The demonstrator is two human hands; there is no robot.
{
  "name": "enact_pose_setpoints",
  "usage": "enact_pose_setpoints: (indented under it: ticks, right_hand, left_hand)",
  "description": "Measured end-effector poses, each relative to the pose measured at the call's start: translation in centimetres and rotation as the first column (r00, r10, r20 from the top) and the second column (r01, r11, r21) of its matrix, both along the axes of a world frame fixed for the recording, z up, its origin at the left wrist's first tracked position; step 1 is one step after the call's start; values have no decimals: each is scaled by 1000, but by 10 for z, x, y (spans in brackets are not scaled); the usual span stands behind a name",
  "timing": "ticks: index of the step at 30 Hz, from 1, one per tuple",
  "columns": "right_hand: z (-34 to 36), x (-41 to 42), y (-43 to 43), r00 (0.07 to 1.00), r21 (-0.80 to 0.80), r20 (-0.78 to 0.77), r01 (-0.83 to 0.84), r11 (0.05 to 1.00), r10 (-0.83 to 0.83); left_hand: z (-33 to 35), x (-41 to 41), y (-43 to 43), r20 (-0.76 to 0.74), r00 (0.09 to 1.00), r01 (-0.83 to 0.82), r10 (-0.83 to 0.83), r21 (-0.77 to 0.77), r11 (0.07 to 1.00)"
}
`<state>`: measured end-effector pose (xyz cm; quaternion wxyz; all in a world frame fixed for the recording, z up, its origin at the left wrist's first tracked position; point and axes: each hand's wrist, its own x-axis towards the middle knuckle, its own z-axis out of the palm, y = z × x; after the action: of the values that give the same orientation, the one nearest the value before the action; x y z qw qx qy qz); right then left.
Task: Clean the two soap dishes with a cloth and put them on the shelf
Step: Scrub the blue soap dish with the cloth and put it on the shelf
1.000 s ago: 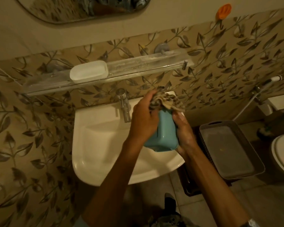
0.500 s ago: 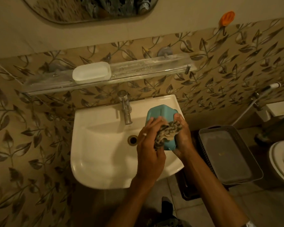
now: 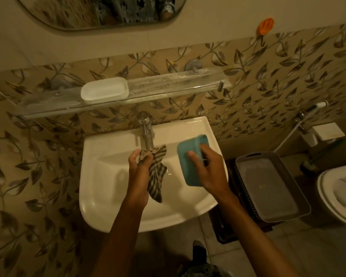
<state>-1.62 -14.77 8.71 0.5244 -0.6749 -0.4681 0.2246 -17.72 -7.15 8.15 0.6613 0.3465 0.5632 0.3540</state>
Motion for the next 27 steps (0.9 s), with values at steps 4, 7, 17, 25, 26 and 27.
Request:
enact_pose_setpoints:
  ticks: [4, 7, 17, 25, 26, 27]
  right_hand:
    - [1, -10, 2, 681, -198, 649, -279, 939, 340]
    - [2, -25, -2, 521, -226, 737, -411, 883, 431]
    - [4, 0, -27, 982, 45, -139, 133, 990, -126]
    - [-22, 5, -26, 366, 0, -926, -244, 970, 92]
    - [-24, 6, -26, 382, 1, -920, -221, 975, 87]
    - [-25, 6, -25, 413, -17, -908, -198, 980, 67]
  left_hand:
    - [13, -1, -17, 92, 989, 122, -119, -28, 992]
    - [15, 1, -20, -32, 990, 137, -136, 28, 990]
    - [-2, -15, -22, 18, 995, 102, -103, 42, 994]
    - [16, -14, -20, -95, 964, 258, -250, 94, 961]
    - [21, -17, -16, -86, 979, 194, -187, 80, 978]
    - [26, -20, -13, -105, 990, 107, -96, 101, 989]
